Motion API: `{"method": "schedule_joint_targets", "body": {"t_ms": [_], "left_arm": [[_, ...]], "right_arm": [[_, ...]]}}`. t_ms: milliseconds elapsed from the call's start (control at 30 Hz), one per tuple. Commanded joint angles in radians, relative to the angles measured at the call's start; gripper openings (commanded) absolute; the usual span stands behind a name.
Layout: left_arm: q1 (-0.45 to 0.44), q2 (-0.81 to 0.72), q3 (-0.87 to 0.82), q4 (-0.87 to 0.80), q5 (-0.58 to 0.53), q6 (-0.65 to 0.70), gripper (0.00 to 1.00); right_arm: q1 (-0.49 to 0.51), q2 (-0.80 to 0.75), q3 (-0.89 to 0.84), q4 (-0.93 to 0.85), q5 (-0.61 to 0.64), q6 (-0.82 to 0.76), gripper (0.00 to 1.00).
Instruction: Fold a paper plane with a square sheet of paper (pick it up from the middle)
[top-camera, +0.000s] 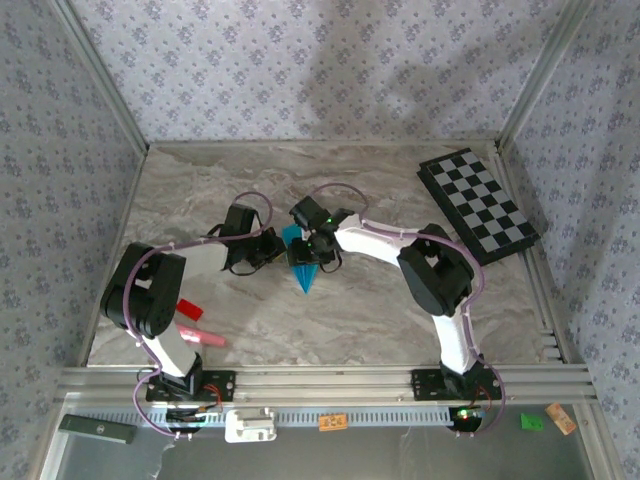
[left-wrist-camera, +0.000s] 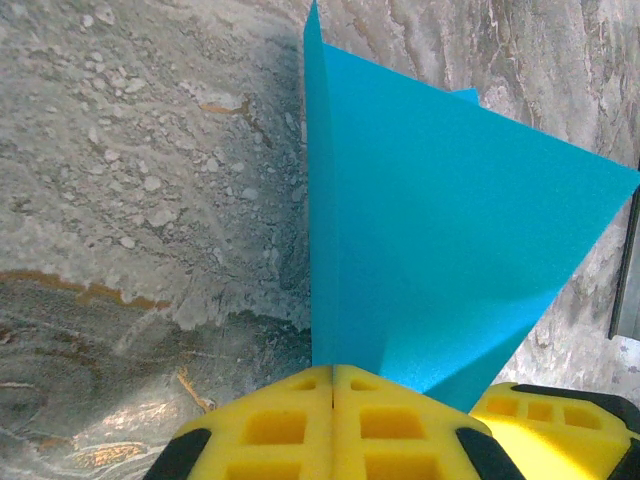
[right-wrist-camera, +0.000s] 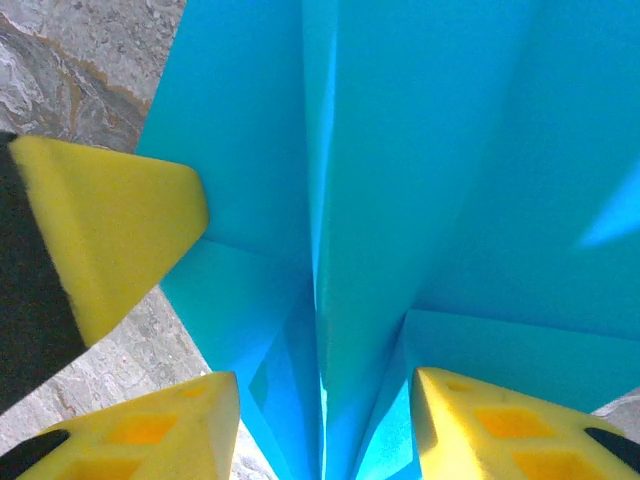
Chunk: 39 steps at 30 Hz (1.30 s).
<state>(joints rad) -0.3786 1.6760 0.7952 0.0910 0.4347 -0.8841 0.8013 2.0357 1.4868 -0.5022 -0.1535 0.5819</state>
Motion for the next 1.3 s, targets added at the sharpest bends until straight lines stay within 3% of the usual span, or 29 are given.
{"method": "schedule_joint_targets", "body": {"t_ms": [0,367,533,833,1267], "left_arm": [[0.006,0.008,0.025,0.007,0.019,-0.001,0.0],[0.006,0.007,0.028,0.006,0.022,-0.004,0.0],[0.009,-0.005,0.028,-0.005,0.021,-0.006,0.01],[0.076,-0.087,0.059,-0.134,-0.021,0.048,0.26],[0.199,-0.211,0.023,-0.282,-0.153,0.13,0.68]], "right_arm": [[0.011,0.031,0.043,-0.055,-0.002,-0.017,0.49],[0.014,0.066,0.087,-0.123,0.023,-0.008,0.41],[0.014,0.06,0.091,-0.14,0.049,-0.004,0.27],[0.009,0.02,0.103,-0.22,0.155,0.014,0.13],[-0.015,0.047,0.12,-0.274,0.184,0.039,0.16]]}}
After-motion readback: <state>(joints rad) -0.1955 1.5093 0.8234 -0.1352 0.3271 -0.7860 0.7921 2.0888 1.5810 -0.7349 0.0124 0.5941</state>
